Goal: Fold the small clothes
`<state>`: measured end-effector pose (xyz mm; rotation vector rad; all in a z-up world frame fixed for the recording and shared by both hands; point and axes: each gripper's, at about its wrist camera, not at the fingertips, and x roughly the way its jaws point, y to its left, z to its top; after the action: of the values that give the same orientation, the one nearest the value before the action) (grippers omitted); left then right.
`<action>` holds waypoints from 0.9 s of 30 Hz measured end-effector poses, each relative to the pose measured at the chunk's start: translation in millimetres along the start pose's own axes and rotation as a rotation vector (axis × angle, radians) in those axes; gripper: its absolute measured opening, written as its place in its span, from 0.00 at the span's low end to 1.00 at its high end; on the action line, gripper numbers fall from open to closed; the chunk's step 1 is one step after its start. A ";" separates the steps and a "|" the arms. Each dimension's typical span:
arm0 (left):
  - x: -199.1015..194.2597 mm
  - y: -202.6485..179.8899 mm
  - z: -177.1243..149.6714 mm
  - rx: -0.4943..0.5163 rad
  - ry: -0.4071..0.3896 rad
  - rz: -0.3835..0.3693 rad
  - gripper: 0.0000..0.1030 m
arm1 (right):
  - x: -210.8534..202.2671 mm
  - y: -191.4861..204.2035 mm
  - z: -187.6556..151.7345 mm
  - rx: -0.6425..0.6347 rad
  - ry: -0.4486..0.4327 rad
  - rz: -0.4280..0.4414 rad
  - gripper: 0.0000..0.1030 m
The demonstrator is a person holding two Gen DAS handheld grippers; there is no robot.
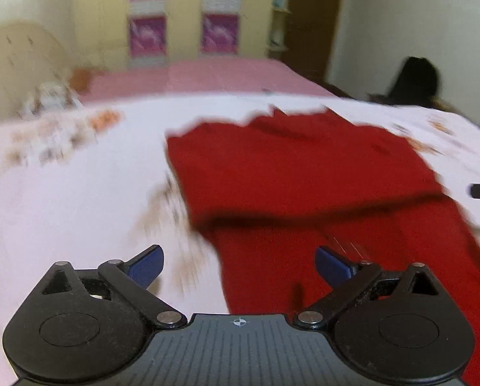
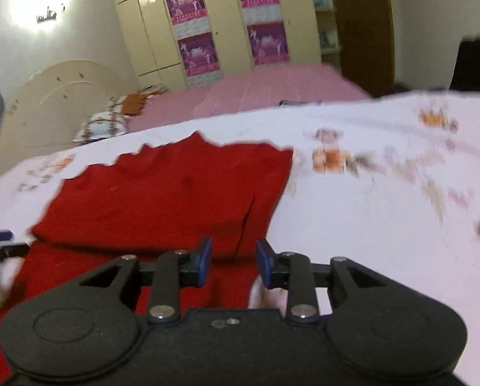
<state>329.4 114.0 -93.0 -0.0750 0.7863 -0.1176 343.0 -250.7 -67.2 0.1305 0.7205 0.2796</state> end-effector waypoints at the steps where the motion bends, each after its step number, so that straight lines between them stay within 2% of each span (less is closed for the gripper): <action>1: -12.8 5.0 -10.8 -0.016 0.025 -0.032 0.96 | -13.0 -4.0 -7.4 0.024 0.011 0.033 0.31; 2: -17.7 11.9 -17.3 -0.020 0.041 -0.051 0.91 | -27.1 -8.5 -16.4 0.051 0.023 0.066 0.30; 5: -52.4 32.0 -48.3 -0.096 0.104 -0.117 0.58 | -63.0 -13.3 -51.1 0.145 0.073 0.157 0.29; 8: -77.6 44.4 -82.7 -0.196 0.147 -0.202 0.40 | -91.8 -12.9 -85.4 0.188 0.131 0.177 0.28; 11: -97.2 48.8 -115.2 -0.244 0.172 -0.218 0.41 | -118.1 -16.7 -118.4 0.265 0.158 0.167 0.27; 12: -101.0 49.8 -123.0 -0.264 0.173 -0.228 0.44 | -124.3 -18.4 -126.1 0.292 0.160 0.168 0.27; 13: -104.4 52.2 -130.5 -0.298 0.171 -0.243 0.50 | -129.2 -21.4 -132.5 0.325 0.165 0.176 0.27; 15: -110.0 52.8 -139.6 -0.348 0.167 -0.313 0.81 | -137.1 -27.1 -146.9 0.396 0.186 0.205 0.28; 16: -111.6 50.6 -142.9 -0.353 0.166 -0.335 0.83 | -139.1 -29.2 -153.5 0.427 0.201 0.218 0.30; 20: -107.9 45.3 -153.0 -0.389 0.152 -0.378 0.83 | -144.3 -29.0 -173.4 0.492 0.219 0.260 0.30; 22: -105.2 47.9 -154.8 -0.426 0.158 -0.415 0.82 | -144.5 -20.0 -175.4 0.464 0.224 0.274 0.31; 27: -98.6 53.5 -157.0 -0.463 0.182 -0.480 0.74 | -140.9 -13.0 -182.1 0.498 0.220 0.318 0.31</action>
<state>153.1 176.5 -140.4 -0.7012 0.9542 -0.3996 123.5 -300.9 -116.7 0.7001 0.9797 0.4180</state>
